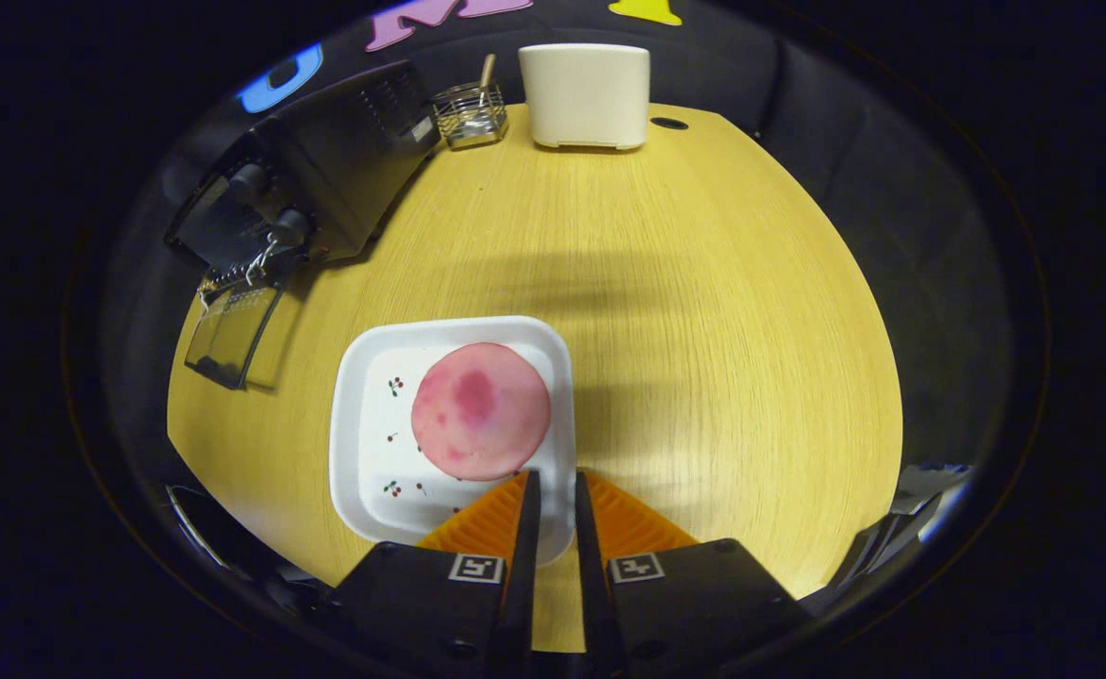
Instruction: Open the toaster oven, put the food inside, and close the toaster oven door.
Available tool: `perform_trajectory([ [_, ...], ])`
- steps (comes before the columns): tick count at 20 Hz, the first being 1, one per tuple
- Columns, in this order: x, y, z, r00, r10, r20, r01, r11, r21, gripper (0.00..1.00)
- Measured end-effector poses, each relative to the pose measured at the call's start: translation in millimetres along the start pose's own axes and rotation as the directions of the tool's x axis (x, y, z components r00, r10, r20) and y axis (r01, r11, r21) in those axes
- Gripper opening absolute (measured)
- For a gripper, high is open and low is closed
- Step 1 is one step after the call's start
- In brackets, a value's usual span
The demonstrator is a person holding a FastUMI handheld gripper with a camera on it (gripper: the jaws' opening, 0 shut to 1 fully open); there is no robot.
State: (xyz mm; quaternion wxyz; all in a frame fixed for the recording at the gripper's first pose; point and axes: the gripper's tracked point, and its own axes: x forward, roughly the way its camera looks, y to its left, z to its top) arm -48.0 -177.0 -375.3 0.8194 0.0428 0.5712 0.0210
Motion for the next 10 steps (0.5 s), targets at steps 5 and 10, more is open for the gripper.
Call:
perform_trajectory([
  [5,2,3,-5,0.998,0.056,0.010,-0.057,0.995,0.084,0.09],
  [10,-1,16,-17,0.991,0.135,-0.006,-0.127,0.943,0.307,0.05],
])
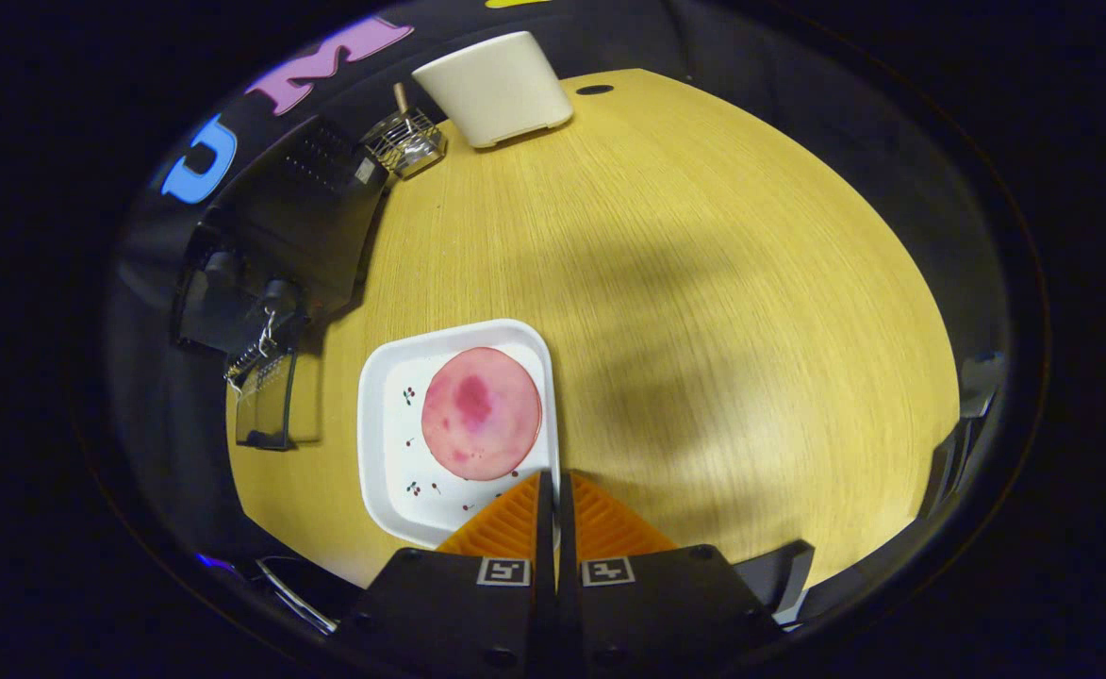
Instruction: Open the toaster oven, put the food inside, and close the toaster oven door.
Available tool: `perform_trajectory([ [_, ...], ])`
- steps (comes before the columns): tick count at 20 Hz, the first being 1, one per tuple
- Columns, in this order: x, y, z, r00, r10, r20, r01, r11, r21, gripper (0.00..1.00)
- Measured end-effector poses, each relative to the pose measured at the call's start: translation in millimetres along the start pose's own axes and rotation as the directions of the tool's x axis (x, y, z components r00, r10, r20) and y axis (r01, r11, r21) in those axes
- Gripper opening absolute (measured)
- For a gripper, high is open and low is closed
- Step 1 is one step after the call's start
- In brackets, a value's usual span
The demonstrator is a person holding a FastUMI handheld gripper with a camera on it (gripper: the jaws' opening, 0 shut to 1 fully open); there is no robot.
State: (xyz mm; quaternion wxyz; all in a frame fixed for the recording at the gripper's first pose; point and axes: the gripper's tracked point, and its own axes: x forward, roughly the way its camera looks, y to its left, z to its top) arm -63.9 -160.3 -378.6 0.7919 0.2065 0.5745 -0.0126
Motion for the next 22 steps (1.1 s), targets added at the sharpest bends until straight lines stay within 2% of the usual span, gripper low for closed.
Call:
perform_trajectory([
  [2,-5,11,-5,0.999,0.045,0.018,-0.046,0.997,0.058,0.05],
  [6,-13,30,-14,0.996,0.088,0.025,-0.091,0.984,0.151,0.05],
  [15,-47,61,-21,0.977,0.168,0.130,-0.194,0.954,0.230,0.05],
  [22,-65,82,-43,0.966,0.169,0.196,-0.220,0.936,0.276,0.05],
])
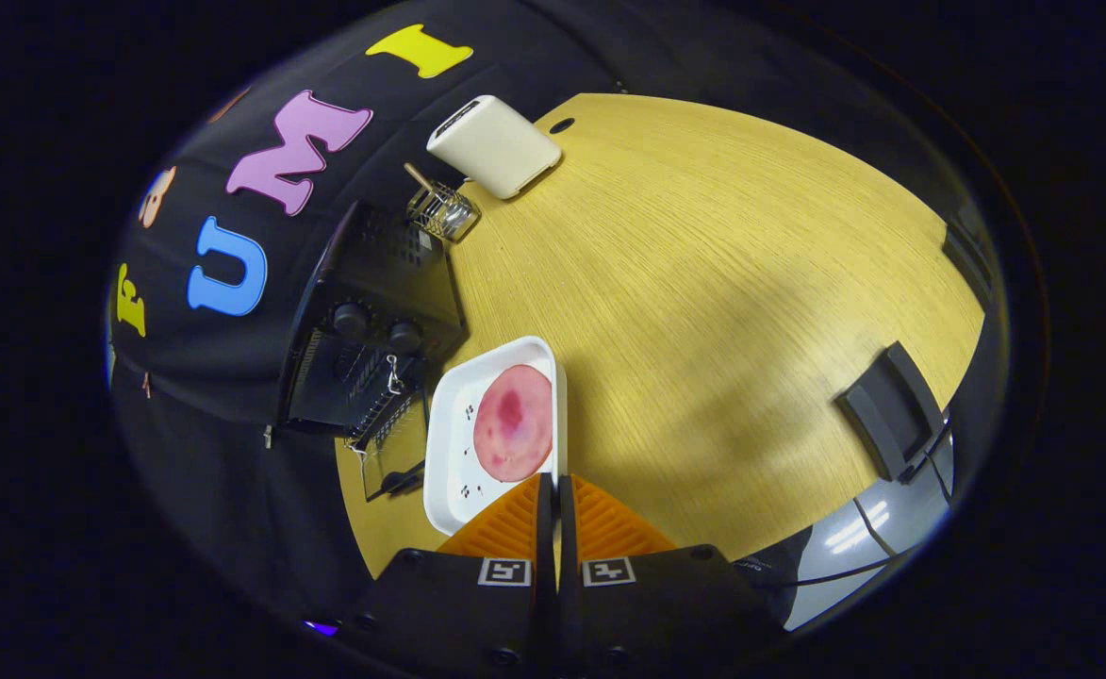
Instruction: Open the toaster oven, put the food inside, and close the toaster oven door.
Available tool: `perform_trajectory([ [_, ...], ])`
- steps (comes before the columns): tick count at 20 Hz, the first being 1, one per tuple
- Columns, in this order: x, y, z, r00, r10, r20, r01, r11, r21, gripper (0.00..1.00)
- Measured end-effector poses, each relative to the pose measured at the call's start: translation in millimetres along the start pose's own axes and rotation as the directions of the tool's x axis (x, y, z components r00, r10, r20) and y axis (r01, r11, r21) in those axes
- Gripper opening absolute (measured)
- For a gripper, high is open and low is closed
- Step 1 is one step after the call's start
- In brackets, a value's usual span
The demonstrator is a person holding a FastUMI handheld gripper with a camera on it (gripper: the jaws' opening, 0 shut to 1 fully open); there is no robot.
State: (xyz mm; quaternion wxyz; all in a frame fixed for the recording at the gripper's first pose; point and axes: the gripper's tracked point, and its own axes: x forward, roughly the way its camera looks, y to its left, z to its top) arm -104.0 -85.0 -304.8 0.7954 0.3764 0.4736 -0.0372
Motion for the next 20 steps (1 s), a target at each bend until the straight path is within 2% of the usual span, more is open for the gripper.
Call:
perform_trajectory([
  [8,-27,43,-21,0.994,0.094,0.054,-0.098,0.993,0.065,0.05],
  [12,-24,71,-23,0.990,0.132,0.049,-0.137,0.986,0.094,0.05],
  [20,5,139,-39,0.979,0.203,-0.012,-0.203,0.979,0.028,0.05],
])
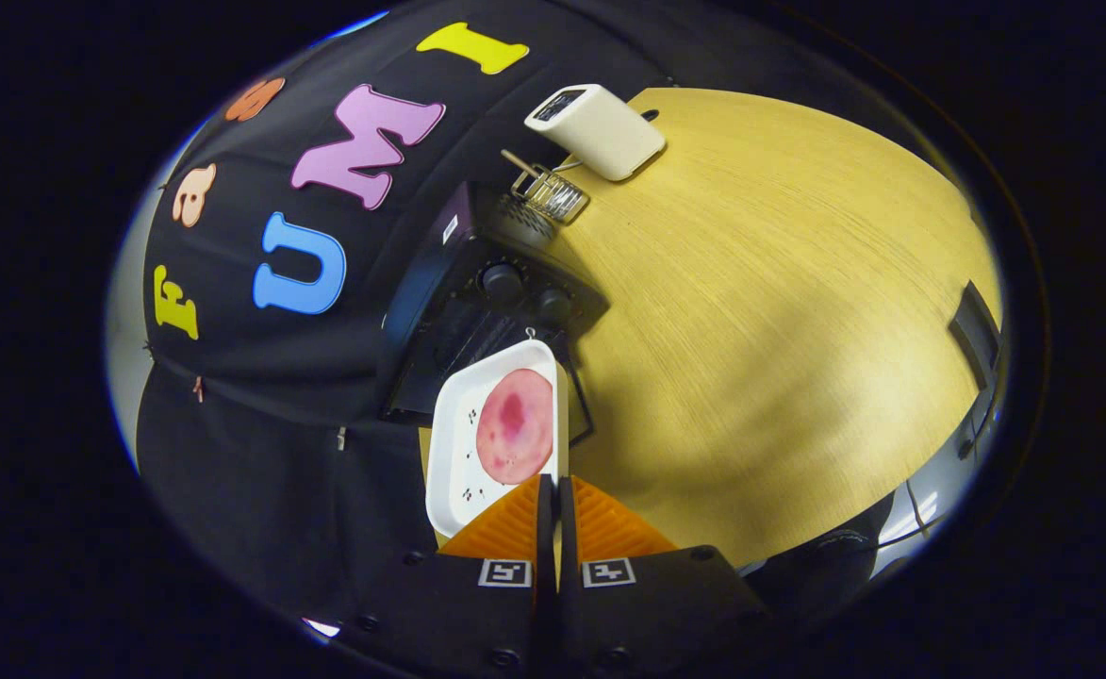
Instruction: Open the toaster oven, put the food inside, and close the toaster oven door.
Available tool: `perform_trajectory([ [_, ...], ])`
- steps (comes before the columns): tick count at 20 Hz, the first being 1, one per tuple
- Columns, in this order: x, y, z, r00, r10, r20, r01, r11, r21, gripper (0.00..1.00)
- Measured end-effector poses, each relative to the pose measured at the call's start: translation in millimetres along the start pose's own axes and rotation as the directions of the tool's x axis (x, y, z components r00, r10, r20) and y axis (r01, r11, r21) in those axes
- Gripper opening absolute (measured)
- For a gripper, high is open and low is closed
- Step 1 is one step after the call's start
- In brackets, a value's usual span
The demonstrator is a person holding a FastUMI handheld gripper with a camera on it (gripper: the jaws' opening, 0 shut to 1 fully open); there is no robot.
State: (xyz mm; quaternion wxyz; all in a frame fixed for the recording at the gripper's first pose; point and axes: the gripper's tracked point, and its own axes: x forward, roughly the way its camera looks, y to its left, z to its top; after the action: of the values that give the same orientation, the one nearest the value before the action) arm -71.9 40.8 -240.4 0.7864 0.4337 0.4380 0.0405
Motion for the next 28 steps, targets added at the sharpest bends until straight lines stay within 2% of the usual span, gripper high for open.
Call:
perform_trajectory([
  [4,28,22,-9,1.000,0.008,-0.021,-0.009,0.999,-0.049,0.05],
  [9,71,33,-8,1.000,-0.009,0.027,0.011,0.996,-0.087,0.05],
  [14,114,43,4,0.993,-0.030,0.116,0.033,0.999,-0.023,0.05],
  [17,138,55,20,0.980,-0.029,0.198,0.023,0.999,0.033,0.05],
  [21,173,69,30,0.969,-0.042,0.244,0.018,0.995,0.102,0.05],
  [25,197,79,44,0.944,-0.080,0.320,0.028,0.986,0.165,0.05],
  [28,209,78,54,0.915,-0.142,0.377,0.061,0.974,0.218,0.05],
])
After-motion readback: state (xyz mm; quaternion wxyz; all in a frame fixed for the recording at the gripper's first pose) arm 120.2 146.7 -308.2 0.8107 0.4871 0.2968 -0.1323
